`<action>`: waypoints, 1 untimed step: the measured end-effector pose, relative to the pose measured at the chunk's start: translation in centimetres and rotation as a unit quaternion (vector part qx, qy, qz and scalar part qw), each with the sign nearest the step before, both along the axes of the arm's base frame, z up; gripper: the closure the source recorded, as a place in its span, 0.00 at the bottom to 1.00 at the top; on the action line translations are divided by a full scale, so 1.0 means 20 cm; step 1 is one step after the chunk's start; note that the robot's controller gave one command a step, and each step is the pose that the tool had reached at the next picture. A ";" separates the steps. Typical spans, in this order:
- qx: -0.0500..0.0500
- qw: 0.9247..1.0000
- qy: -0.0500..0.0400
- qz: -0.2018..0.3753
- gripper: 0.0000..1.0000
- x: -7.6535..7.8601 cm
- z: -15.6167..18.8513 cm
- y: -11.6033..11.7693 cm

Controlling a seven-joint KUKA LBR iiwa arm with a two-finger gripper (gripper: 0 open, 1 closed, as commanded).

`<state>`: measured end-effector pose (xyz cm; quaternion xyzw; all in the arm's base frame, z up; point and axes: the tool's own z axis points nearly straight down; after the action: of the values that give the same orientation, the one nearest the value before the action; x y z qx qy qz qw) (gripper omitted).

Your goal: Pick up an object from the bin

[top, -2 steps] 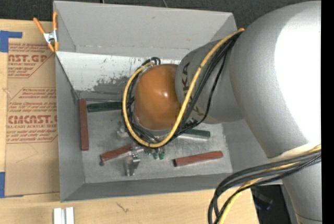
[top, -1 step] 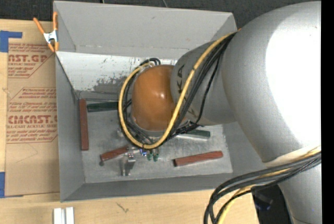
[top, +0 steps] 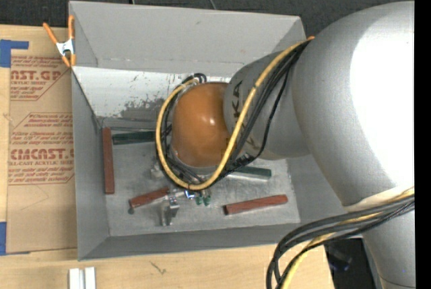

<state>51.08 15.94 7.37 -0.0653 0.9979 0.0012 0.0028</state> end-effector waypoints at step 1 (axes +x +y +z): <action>0.001 0.999 -0.001 -0.042 1.00 0.00 0.02 0.02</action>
Offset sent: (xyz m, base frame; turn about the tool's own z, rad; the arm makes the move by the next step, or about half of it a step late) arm 0.0000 0.0000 0.0000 0.0000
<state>51.10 16.43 7.73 -0.0230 0.9997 0.0017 0.0034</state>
